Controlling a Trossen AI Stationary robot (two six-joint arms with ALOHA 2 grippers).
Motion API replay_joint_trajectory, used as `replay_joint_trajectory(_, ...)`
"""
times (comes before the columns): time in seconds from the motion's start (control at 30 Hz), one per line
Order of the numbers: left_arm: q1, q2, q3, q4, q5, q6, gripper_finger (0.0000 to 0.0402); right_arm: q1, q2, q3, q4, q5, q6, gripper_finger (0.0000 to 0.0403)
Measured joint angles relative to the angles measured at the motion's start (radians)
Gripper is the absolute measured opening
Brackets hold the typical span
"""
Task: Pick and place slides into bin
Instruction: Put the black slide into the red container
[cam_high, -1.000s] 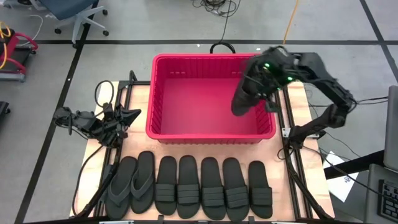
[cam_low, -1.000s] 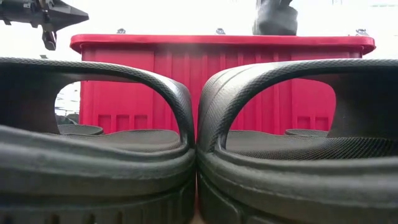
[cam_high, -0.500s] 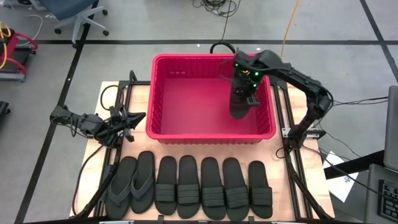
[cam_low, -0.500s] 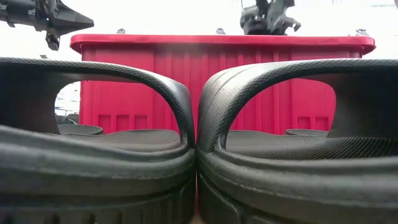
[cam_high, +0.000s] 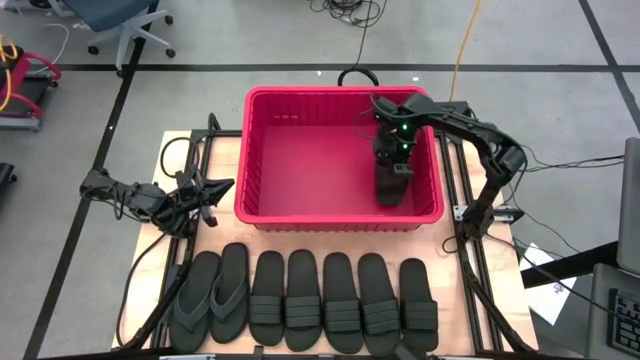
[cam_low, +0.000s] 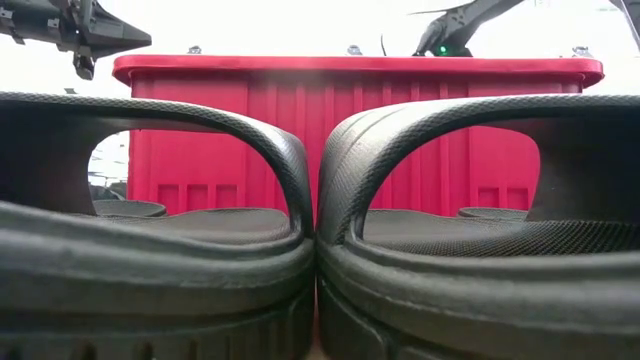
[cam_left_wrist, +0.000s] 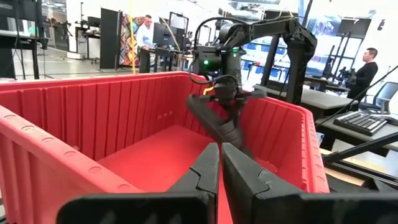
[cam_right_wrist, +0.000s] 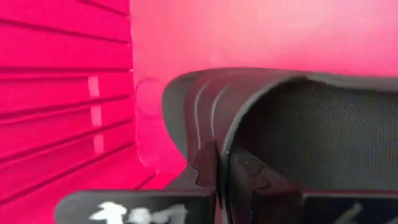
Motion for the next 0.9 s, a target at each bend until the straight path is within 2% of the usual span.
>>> replay_joint_trajectory(0.37, 0.0, 0.0, 0.0, 0.001, -0.049, -0.004, 0.0019, -0.081, 0.016, -0.018, -0.006, -0.002, -0.099, 0.0004)
replay_joint_trajectory(0.57, 0.0, 0.0, 0.0, 0.002, -0.049, 0.0, 0.0019, -0.093, 0.016, -0.023, 0.002, -0.086, -0.124, 0.0004)
replay_joint_trajectory(0.67, 0.0, 0.0, 0.0, 0.011, -0.05, 0.004, 0.0019, -0.097, 0.016, -0.05, 0.007, -0.114, -0.134, 0.0004)
replay_joint_trajectory(0.9, 0.0, 0.0, 0.0, 0.01, -0.05, 0.004, 0.0019, -0.099, 0.015, -0.153, 0.044, -0.094, -0.129, 0.0004)
